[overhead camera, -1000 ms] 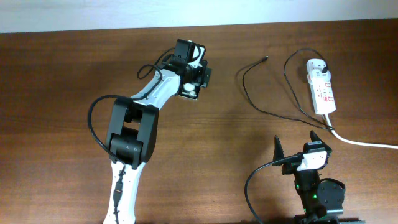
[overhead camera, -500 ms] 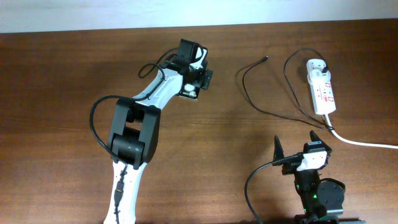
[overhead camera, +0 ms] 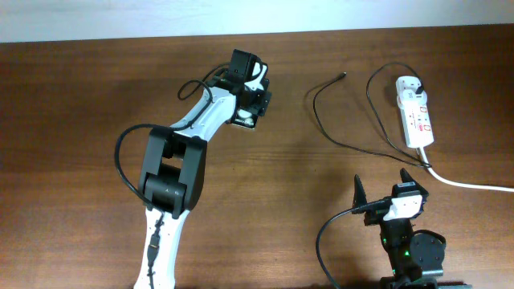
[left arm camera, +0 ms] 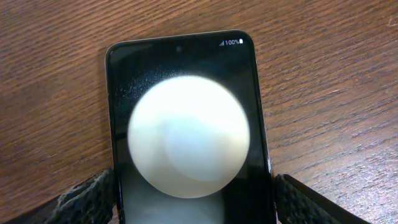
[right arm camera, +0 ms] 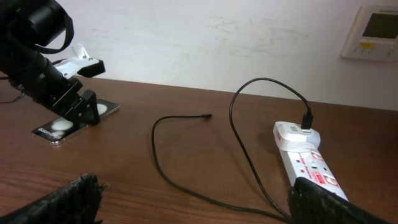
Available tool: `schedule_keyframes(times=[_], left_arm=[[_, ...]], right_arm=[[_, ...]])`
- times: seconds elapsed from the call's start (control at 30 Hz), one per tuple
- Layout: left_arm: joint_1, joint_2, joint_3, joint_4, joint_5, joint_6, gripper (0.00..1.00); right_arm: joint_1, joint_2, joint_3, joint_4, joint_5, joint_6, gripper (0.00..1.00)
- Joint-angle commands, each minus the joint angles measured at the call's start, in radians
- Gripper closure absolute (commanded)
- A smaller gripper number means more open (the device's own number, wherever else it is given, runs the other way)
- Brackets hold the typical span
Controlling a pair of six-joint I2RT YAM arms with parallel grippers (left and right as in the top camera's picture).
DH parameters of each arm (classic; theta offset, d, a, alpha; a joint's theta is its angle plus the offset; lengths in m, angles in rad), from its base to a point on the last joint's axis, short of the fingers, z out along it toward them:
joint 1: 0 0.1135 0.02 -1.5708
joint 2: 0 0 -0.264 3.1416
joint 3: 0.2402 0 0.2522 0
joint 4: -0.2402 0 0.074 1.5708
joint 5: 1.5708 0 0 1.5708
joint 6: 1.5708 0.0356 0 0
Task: Plug charger to phone and switch on socket
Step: 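Lower the left gripper and close it on the phone's sides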
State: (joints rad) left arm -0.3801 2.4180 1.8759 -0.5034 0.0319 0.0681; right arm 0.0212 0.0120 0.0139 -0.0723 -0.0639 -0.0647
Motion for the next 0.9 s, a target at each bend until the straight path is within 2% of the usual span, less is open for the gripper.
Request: schedule_keyframes(times=[0.0,0.03,0.07,0.13,0.17,0.27,0.33,0.6,0.73,0.87], left_arm=[[0.005,0.09,-0.091,-0.057,-0.021,0.016,0.16],[0.005,0.09,-0.095,-0.057,-0.021,0.016,0.16],[0.005,0.09,-0.098,-0.056,-0.021,0.016,0.22],[0.005,0.09,-0.098,-0.056,-0.021,0.016,0.26],[0.005,0.09,-0.098,-0.056,-0.021,0.016,0.32],[0.005,0.089,-0.097,-0.06,-0.021,0.016,0.35],[0.005,0.088,-0.066,-0.102,-0.021,0.016,0.41],[0.005,0.087,0.19,-0.411,-0.021,0.016,0.42],[0.005,0.087,0.235,-0.514,-0.022,0.016,0.43],[0.005,0.088,0.235,-0.544,-0.021,0.016,0.43]], right_arm=[[0.005,-0.006,-0.008,0.001,0.006,-0.006,0.01],[0.005,-0.006,-0.008,0.001,0.006,-0.006,0.01],[0.005,-0.006,-0.008,0.001,0.006,-0.006,0.01],[0.005,-0.006,-0.008,0.001,0.006,-0.006,0.01],[0.005,-0.006,-0.008,0.001,0.006,-0.006,0.01],[0.005,-0.006,-0.008,0.001,0.006,-0.006,0.01],[0.005,-0.006,-0.008,0.001,0.006,-0.006,0.01],[0.005,-0.006,-0.008,0.001,0.006,-0.006,0.01],[0.005,-0.006,-0.008,0.001,0.006,-0.006,0.01],[0.005,-0.006,-0.008,0.001,0.006,-0.006,0.01]])
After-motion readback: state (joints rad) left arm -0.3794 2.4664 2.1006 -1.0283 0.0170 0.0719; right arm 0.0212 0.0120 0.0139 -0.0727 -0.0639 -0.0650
